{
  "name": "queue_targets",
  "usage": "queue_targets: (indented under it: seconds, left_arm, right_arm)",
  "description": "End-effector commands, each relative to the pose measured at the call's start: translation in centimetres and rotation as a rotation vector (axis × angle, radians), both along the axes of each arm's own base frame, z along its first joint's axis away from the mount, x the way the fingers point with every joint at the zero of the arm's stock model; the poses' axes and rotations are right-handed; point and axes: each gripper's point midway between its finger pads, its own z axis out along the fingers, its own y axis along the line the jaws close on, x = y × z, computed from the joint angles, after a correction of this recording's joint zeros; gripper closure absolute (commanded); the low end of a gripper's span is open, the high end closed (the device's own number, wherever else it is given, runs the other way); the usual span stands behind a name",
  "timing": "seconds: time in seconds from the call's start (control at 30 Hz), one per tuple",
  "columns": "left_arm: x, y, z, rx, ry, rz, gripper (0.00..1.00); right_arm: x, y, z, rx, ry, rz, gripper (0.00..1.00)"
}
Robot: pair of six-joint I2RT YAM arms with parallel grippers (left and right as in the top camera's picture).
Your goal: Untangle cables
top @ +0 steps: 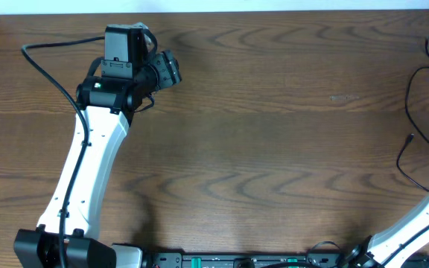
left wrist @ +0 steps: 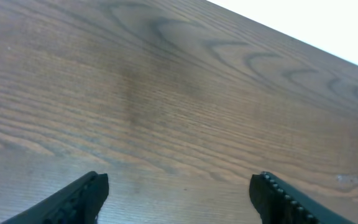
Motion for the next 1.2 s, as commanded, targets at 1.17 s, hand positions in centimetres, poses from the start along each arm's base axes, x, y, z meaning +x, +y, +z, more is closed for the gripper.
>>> queue_targets:
  seconds: [1.17]
  left_arm:
    - [-0.4, 0.4, -0.6, 0.012, 0.03, 0.013, 0.0]
  right_arm:
    - [-5.0, 39.2, 19.3, 0.186, -0.407, 1.025, 0.01]
